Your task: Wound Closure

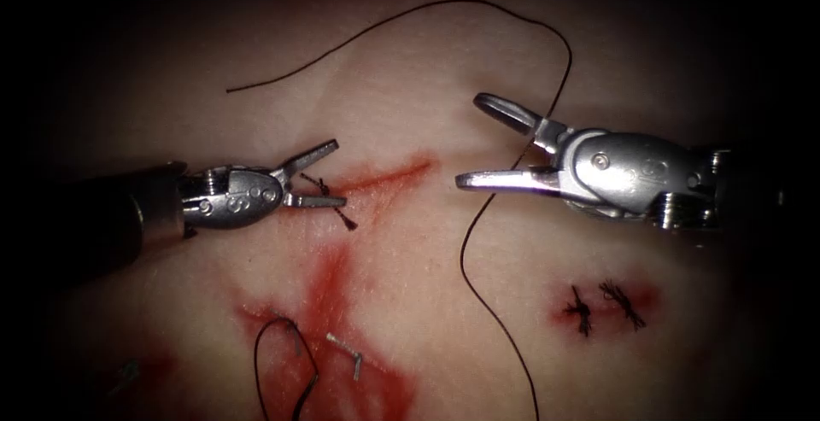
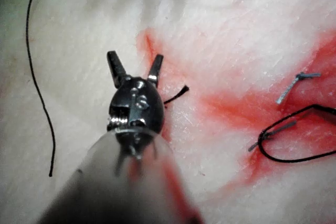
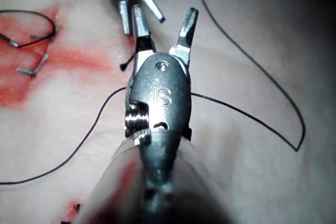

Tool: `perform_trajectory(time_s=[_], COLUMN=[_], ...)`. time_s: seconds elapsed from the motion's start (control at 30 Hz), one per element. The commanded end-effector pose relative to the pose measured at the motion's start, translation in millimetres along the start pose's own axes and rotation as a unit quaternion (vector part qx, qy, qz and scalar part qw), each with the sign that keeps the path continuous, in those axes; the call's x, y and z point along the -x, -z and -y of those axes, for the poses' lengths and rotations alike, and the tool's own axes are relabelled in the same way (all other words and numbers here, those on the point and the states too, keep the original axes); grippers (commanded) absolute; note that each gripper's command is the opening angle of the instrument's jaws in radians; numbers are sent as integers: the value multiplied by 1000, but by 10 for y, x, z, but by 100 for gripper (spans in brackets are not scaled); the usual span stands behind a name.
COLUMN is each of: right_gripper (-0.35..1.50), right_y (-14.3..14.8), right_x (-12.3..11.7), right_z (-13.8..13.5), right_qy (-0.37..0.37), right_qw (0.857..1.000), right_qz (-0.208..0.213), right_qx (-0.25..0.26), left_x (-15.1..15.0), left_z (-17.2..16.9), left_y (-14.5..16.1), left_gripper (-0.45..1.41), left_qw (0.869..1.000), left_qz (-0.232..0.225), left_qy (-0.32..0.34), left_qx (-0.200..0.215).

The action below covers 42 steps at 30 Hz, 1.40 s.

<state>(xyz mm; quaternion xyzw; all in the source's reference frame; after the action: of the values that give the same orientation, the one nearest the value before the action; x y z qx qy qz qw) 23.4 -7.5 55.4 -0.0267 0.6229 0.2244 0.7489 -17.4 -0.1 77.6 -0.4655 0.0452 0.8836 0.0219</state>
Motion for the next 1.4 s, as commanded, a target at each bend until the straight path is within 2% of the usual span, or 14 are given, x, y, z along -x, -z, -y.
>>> perform_trajectory(time_s=[0.03, 0.13, 0.17, 0.2, 0.27, 0.37, 0.5, 0.6, 0.63, 0.73, 0.87, 1.0, 1.2, 1.4], right_gripper=[98, 76, 76, 66, 66, 66, 64, 64, 64, 67, 67, 67, 67, 67], right_y=[-23, -35, -35, -37, -35, -29, -27, -29, -29, -32, -34, -34, -34, -34], right_x=[19, 54, 54, 82, 104, 127, 135, 135, 136, 137, 139, 140, 140, 140], right_z=[18, 27, 27, 25, 15, 2, -3, -1, 0, 3, 5, 4, 3, 4], right_qy=[9, 30, 30, 42, 48, 39, 43, 41, 41, 43, 44, 41, 41, 38], right_qw=[1000, 999, 999, 997, 996, 996, 996, 996, 995, 995, 995, 995, 995, 995], right_qz=[16, 40, 40, 58, 73, 81, 84, 85, 86, 88, 91, 92, 92, 92], right_qx=[-9, -19, -19, -18, -9, -4, 1, 1, 1, 2, 0, 1, 1, 1], left_x=[12, 27, 27, 38, 48, 60, 63, 65, 64, 61, 53, 50, 48, 46], left_z=[-12, -36, -36, -55, -68, -75, -74, -70, -70, -66, -62, -65, -66, -63], left_y=[-14, -29, -29, -41, -53, -68, -73, -75, -75, -73, -71, -72, -73, -81], left_gripper=[52, 52, 52, 47, 41, 44, 47, 62, 72, 81, 61, 56, 27, 25], left_qw=[999, 996, 996, 990, 984, 971, 957, 943, 941, 937, 938, 936, 930, 925], left_qz=[36, 88, 88, 121, 149, 197, 229, 255, 259, 264, 252, 247, 242, 238], left_qy=[-11, -33, -33, -68, -93, -131, -175, -210, -214, -223, -228, -241, -269, -287], left_qx=[2, -8, -8, -25, -30, -29, -40, -43, -46, -55, -69, -66, -68, -69])
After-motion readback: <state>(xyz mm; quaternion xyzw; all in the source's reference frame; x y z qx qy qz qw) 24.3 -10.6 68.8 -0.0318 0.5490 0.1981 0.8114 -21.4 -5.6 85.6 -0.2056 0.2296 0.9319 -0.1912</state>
